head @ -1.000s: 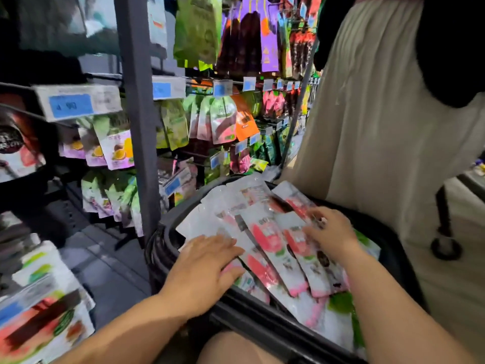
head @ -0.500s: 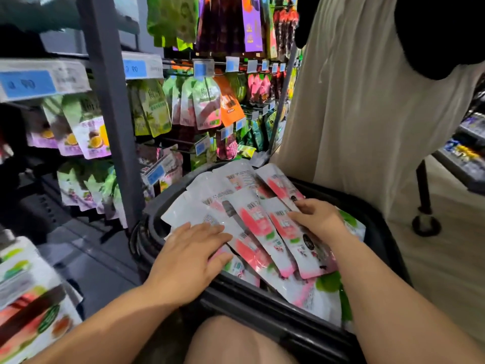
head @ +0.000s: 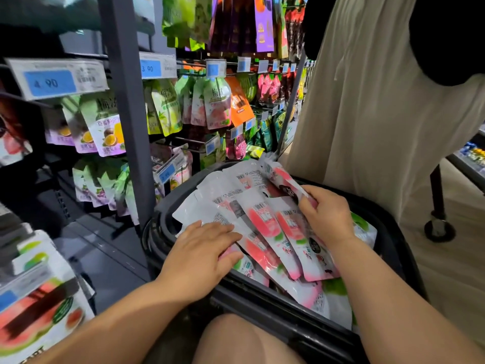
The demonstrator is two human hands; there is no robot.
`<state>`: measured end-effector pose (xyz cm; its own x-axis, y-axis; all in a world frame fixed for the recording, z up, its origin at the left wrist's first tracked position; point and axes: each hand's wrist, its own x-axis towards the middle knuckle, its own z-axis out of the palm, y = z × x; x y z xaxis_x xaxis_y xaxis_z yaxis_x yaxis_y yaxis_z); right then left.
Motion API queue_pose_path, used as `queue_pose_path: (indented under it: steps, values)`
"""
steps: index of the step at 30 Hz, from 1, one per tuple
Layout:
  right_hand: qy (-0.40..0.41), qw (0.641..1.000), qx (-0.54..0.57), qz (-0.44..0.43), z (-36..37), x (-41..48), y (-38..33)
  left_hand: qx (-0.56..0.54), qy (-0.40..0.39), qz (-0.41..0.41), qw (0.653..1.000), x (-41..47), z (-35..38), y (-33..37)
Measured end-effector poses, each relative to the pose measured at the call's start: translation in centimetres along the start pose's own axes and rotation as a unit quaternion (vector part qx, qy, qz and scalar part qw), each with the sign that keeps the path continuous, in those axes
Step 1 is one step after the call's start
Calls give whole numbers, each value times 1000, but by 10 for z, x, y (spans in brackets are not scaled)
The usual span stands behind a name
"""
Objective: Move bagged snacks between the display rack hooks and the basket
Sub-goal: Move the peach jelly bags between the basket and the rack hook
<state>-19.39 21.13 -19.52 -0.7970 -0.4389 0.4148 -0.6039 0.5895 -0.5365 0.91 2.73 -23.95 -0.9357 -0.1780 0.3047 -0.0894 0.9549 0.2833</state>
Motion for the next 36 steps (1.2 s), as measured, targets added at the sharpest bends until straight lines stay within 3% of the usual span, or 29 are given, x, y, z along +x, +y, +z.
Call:
queue_pose_path:
  steps: [10,17,23,27,29,31,36]
  values:
    - [113,984,37,-137,4,-6,-14,-4,-17,-12,1000,3,-2,0]
    - [181,934,35,-307,-23,-1,-42,-103,-34,-22,994,-3,-9,-2]
    - [150,918,2,-367,-45,10,-84,-265,66,-123,954,-5,-33,0]
    - [151,916,0,-371,-63,15,-119,-296,103,-135,940,-4,-51,-1]
    - [108,925,8,-363,-68,15,-135,-298,121,-136,937,-3,-60,0]
    - [46,933,6,-358,-68,16,-147,-292,117,-138,939,-4,-69,1]
    - [-52,951,20,-306,-56,18,-162,-346,24,-114,931,-4,-79,3]
